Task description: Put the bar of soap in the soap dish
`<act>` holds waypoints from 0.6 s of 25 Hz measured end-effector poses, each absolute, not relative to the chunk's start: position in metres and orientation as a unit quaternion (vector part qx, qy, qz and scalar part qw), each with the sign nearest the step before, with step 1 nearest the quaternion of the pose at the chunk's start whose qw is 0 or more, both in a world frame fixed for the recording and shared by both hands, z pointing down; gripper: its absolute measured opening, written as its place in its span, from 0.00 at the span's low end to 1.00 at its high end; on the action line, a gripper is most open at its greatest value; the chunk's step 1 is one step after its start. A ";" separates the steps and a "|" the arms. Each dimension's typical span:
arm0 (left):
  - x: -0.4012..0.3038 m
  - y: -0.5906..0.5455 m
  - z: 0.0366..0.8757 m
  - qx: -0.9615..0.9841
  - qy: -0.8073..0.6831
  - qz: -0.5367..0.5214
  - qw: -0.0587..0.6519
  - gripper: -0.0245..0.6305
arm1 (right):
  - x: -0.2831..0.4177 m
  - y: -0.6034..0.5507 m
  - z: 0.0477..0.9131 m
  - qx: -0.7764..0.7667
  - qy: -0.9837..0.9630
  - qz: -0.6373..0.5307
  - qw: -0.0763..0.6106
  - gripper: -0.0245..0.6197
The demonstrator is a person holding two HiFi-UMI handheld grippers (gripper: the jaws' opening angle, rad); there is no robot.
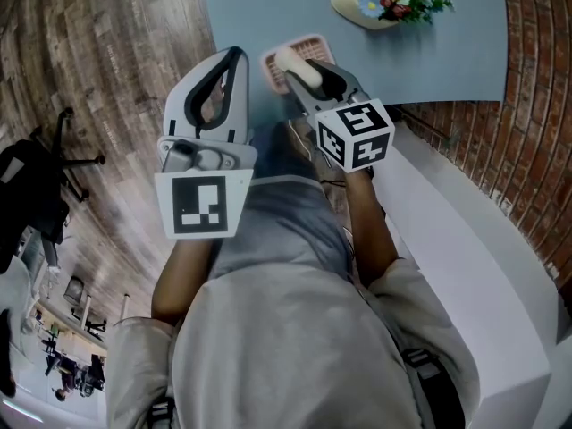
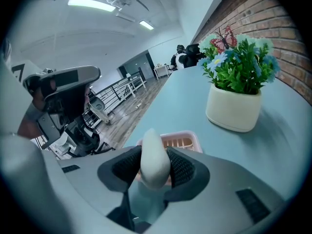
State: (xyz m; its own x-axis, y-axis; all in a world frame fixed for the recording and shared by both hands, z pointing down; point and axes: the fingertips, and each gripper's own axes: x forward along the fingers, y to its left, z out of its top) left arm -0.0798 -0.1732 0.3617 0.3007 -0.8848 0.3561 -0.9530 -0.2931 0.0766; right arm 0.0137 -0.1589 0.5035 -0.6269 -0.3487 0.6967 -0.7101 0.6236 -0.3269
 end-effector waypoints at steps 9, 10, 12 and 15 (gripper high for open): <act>-0.079 -0.175 0.364 0.794 -0.578 0.123 0.141 0.04 | 0.015 -0.161 0.506 0.314 -0.851 0.293 0.304 0.29; -0.080 -0.175 0.364 0.794 -0.578 0.123 0.141 0.04 | 0.015 -0.161 0.506 0.314 -0.851 0.292 0.304 0.29; -0.080 -0.175 0.365 0.794 -0.578 0.124 0.142 0.04 | 0.015 -0.162 0.506 0.316 -0.851 0.289 0.304 0.29; -0.080 -0.174 0.364 0.794 -0.578 0.124 0.143 0.04 | 0.015 -0.163 0.505 0.319 -0.852 0.283 0.305 0.30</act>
State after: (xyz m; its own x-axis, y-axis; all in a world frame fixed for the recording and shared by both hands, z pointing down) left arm -0.0797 -0.1741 0.3644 0.3004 -0.8821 0.3629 -0.9533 -0.2905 0.0831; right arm 0.0148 -0.1629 0.5048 -0.6111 -0.3703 0.6996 -0.7156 0.6364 -0.2882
